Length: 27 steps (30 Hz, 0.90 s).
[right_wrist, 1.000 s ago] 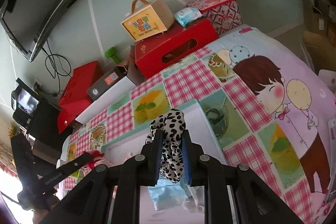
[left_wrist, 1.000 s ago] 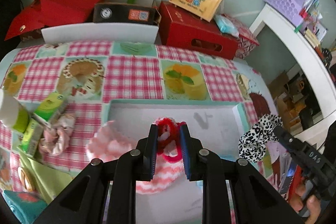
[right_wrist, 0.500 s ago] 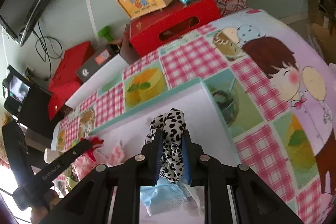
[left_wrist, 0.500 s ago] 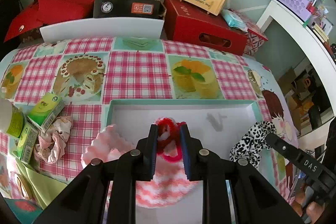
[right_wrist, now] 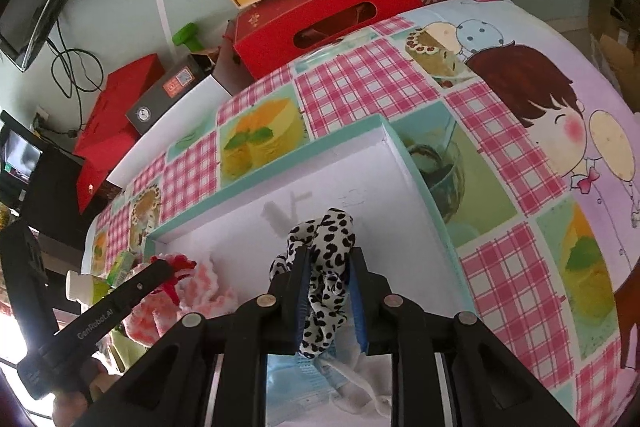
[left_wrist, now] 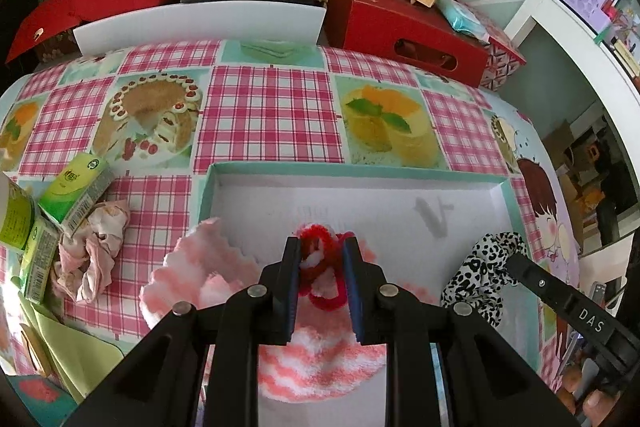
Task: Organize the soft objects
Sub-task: 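Drop the hair tie onto the cloth with the left gripper while the right gripper drops the scrunchie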
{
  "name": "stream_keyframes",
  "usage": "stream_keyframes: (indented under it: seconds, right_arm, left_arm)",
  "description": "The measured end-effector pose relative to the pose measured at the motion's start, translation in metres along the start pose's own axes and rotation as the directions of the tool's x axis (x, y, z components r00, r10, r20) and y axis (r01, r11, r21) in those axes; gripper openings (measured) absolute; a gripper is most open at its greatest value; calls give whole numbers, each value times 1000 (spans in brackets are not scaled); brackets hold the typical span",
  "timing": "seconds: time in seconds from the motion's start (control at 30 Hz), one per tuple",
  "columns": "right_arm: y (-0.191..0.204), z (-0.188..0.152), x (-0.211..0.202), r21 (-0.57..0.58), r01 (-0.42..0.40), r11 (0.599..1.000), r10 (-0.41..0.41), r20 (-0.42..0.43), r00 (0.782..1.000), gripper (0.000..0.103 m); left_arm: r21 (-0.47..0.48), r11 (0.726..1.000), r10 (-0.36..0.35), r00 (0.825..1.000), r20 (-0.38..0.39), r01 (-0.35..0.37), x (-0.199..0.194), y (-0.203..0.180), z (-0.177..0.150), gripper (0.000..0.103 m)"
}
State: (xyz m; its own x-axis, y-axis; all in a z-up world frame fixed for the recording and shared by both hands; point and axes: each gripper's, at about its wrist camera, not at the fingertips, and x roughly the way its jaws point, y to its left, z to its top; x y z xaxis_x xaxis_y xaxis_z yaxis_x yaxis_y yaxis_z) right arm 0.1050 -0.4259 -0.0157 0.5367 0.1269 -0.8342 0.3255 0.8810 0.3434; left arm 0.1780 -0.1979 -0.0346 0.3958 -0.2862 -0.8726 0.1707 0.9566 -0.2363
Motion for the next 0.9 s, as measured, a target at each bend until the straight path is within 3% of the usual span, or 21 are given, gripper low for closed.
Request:
stream_keyframes:
  seconds: [0.3,0.37,0.47,0.53,0.9]
  right_arm:
    - [7,1,-9,-36,53,998,-53,11,999,24]
    - [9,1,-12,-43,62,997,-61,20,998,29]
    - [11,1,-16,-52,73,996,-71,30,997,45]
    - [13,1,-17,-58,79,995,-77,34,996,49]
    - [27,-4,-15,-108,44,993,-41,35,999,50]
  left_arm:
    - [15,999,32,999,-3,-32,-14,-6,-1,24]
    - [19,999,28,1000,0,-28,-18,-8,-1,25]
    - [24,999,28,1000,6,-28,-24,-9,-2,38]
    - [25,999,23,1000,11,-24,-28,-9,-3,40]
    - [0,1000,11,1000,16,-11,-33,-2,-4,41]
